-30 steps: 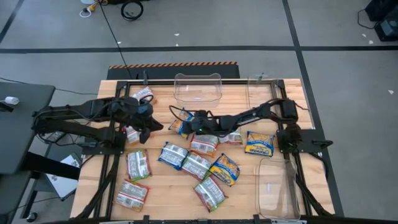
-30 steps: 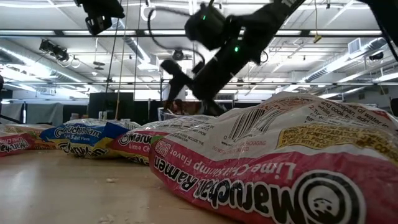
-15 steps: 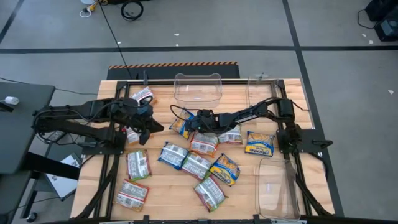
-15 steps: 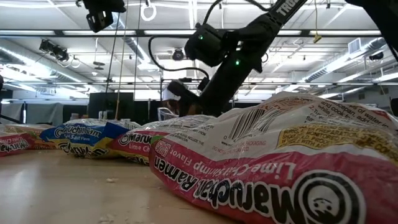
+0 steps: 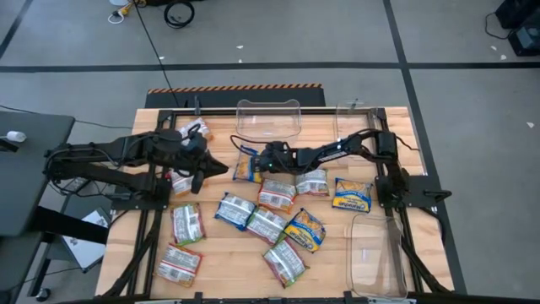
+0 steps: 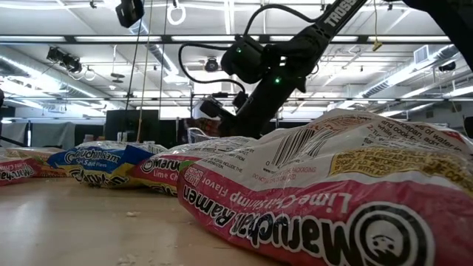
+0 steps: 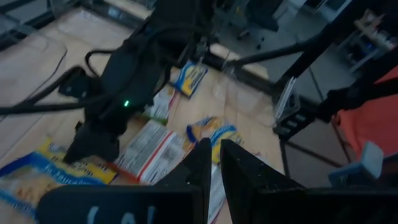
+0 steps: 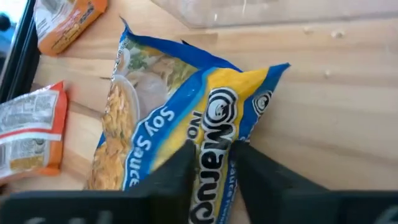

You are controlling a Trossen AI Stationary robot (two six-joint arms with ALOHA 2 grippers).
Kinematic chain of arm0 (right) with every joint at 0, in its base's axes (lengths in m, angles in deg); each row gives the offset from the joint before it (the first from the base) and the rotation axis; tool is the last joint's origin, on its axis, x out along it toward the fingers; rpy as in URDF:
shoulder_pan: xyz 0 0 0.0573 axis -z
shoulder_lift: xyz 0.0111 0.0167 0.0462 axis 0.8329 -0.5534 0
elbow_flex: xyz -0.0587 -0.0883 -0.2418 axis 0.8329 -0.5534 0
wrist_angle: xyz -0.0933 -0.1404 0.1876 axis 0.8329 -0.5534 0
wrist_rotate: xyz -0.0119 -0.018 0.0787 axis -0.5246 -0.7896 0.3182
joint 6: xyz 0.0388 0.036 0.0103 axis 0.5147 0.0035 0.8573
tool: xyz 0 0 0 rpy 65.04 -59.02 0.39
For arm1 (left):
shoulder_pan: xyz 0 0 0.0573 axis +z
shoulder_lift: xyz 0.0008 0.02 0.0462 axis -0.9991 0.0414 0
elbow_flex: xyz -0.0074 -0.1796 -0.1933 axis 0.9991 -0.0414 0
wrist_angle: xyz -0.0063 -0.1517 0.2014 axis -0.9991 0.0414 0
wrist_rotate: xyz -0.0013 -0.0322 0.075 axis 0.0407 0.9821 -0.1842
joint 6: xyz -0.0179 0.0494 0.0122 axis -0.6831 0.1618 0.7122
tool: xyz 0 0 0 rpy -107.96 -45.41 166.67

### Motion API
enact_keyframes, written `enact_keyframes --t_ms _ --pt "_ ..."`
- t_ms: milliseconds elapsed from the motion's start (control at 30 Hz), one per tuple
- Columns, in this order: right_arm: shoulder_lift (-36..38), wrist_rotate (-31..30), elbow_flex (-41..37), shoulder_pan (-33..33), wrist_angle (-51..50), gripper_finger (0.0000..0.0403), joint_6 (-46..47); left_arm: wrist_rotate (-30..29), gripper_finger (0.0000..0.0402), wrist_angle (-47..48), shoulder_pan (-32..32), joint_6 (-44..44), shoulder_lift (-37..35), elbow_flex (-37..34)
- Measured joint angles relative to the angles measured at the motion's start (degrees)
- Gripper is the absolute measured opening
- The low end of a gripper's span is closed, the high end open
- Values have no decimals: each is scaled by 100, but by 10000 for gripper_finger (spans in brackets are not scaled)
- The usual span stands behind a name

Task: Sort Maruchan noodles
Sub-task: Put the top left blue noodle pack into the bottom right transparent bin

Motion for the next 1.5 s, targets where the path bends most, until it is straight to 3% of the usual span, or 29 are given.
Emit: enact_keyframes --t_ms 100,167,333,500,733,967,1167,1333,1500 --pt "0 170 0 38 134 32 -368 7 41 -323 -7 -62 0 0" --pt "68 284 -6 38 224 10 -695 76 41 -491 -7 -131 -3 0" --pt "850 524 -11 -63 -43 6 -1776 302 41 -734 -7 -156 -54 0" --pt "1999 585 -7 -418 -1177 5 -3296 280 41 -729 -7 -156 -82 -2" --pt "3525 609 -2 -1301 -3426 3 -4183 -599 41 -1109 -7 -151 -63 -2" --pt "4724 1423 -2 -2568 -5368 2 -3223 -1623 41 -1690 -7 -303 17 0" --pt "5323 2232 0 -3948 -6586 2 -1756 -1942 41 -2101 -5 -297 383 1" --pt "5208 1879 0 -5288 -7661 3 -711 -1932 41 -2568 -5 -376 754 -4" --pt "4687 1247 -2 -6047 -8284 4 -78 -1708 41 -3020 -5 -406 947 -4"
